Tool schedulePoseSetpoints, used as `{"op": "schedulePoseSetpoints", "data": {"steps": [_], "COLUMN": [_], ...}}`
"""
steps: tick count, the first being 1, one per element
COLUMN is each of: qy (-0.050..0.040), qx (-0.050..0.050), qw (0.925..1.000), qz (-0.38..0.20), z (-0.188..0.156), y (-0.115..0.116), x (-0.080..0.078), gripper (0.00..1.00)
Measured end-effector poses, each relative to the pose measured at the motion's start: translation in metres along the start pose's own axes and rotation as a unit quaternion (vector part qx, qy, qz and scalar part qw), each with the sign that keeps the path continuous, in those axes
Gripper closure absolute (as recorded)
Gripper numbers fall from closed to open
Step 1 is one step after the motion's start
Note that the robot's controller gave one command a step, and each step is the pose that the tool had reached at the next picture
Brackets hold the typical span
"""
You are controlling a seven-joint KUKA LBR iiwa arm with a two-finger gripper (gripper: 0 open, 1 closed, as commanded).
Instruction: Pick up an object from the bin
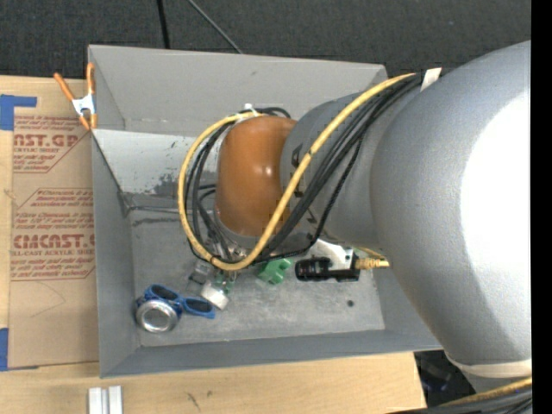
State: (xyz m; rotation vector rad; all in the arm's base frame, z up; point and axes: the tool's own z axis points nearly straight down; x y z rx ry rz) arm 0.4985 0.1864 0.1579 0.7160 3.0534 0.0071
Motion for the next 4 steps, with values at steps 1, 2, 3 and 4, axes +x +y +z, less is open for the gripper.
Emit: {"op": "schedulePoseSetpoints", "data": {"steps": [1,2,3,4], "qy": [0.0021,0.0025,0.0026,-0.0004], "qx": [0.003,0.003,0.003,0.0], "qw": [1.0,0.9977,0.9977,0.9968], "qz": [0.0,0.068,0.068,0.08], "z": [0.004,0.09,0.087,-0.073], "y": [-0.002,0.035,0.034,0.021], "x": [0.001,0.023,0.022,0.016], "gripper": [0.0,0.0,1.0,1.0]}}
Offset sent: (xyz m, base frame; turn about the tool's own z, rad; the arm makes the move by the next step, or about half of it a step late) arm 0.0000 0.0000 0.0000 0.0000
